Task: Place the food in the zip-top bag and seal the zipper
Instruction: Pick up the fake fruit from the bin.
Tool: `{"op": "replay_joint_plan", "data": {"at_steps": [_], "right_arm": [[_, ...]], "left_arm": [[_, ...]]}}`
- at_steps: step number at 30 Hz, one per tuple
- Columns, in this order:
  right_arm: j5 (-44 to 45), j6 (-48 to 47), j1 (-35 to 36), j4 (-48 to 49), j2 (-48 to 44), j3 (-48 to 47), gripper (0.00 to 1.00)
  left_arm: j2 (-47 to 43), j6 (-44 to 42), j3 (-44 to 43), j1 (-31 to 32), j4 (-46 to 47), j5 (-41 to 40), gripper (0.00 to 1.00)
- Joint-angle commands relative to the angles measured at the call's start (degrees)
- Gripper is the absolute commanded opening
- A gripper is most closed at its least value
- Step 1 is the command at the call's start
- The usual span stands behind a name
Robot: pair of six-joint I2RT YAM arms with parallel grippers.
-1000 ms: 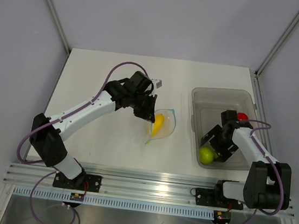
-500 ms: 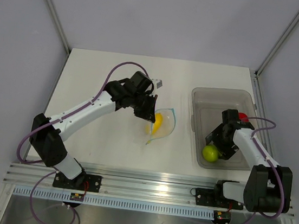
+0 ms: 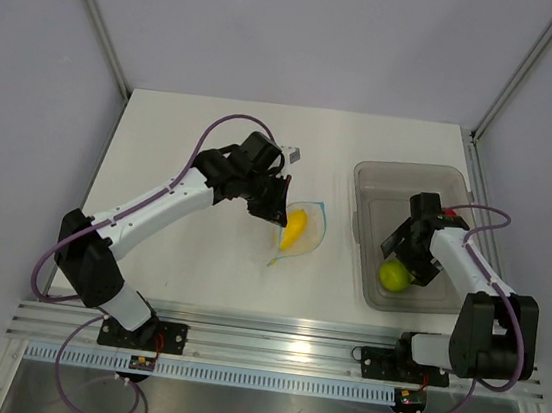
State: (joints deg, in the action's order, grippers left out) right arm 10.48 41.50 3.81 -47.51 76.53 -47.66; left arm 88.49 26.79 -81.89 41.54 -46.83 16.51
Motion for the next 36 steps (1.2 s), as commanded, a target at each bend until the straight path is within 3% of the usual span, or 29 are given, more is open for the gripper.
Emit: {"op": "replay_joint_plan", "data": {"at_steps": [1,5,11,16,21,30,36], "right_arm": [[1.56,1.92,0.14,-0.22,1.07,-0.34,0.95],[-0.89,2.54,0.23,2.15,0.81,1.69,0.90],[-0.21,3.50,0.23,1.37,-1.99,1.69,0.69],[6.91,2.98,0.23,-4.25,-7.79,-1.82,0.66],[7.28,-0.18,0.23,-7.25,-15.00,-6.56,0.62],[-1.78,-8.36,3.03,-6.81,-22.57,-18.58,0.61],[-5.29,-6.70,7.43,-6.11,-22.13,-23.18,0.61]], "left_arm": [[0.11,-0.86,-0.99,0.30,1.39,1.33,0.00],[0.37,-0.68,-1.26,0.30,1.21,0.80,0.00],[2.12,0.55,-3.10,1.87,2.09,0.63,0.00],[4.50,2.74,-5.56,4.33,3.49,1.85,0.00],[7.57,3.36,-7.23,6.27,4.11,2.82,0.00],[11.00,3.89,-10.74,7.59,4.73,5.11,0.00],[11.97,4.33,-13.12,7.59,4.38,5.81,0.00]]}}
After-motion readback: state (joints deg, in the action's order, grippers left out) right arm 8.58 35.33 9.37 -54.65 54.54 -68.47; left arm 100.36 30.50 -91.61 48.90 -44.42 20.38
